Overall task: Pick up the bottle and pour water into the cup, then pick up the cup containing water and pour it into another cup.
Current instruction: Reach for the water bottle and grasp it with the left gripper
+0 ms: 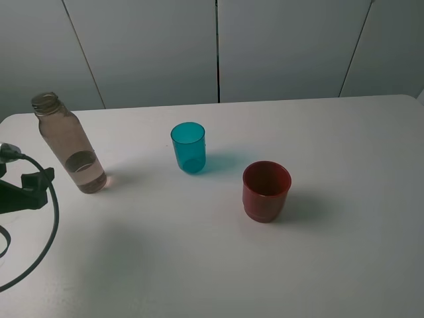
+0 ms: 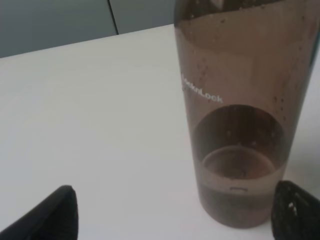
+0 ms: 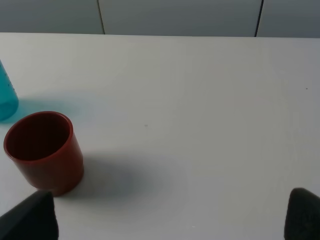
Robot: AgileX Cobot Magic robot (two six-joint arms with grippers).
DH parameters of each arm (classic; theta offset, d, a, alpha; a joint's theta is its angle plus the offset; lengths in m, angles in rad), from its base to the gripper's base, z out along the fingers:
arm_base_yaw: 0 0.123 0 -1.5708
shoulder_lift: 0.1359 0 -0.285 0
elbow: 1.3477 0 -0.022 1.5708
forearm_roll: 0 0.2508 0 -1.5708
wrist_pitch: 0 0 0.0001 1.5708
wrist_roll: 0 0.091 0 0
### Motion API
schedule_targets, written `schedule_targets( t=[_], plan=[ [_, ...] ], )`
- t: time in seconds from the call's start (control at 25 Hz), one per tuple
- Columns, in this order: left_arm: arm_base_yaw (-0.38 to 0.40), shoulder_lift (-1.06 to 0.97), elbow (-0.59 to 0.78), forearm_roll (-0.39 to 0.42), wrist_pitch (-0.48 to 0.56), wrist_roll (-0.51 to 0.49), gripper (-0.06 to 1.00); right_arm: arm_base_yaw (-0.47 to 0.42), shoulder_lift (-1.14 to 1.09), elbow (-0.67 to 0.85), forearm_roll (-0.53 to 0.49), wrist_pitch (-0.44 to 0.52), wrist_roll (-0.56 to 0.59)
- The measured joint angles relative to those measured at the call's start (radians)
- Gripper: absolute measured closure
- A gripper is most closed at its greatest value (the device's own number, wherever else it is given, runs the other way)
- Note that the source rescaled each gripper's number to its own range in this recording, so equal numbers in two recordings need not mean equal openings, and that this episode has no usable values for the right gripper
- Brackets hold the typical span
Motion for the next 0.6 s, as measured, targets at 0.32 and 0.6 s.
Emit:
schedule_targets(
  t=[0.32,0.6],
  plan=[
    [-0.002,0.040,-0.050,0.037,-0.007,0.000,0.00,0.000,0.000,0.000,0.000,0.000,0.000],
    [-0.002,0.044,-0.106,0.060,0.019,-0.002,0.00,0.000,0.000,0.000,0.000,0.000,0.000]
  ],
)
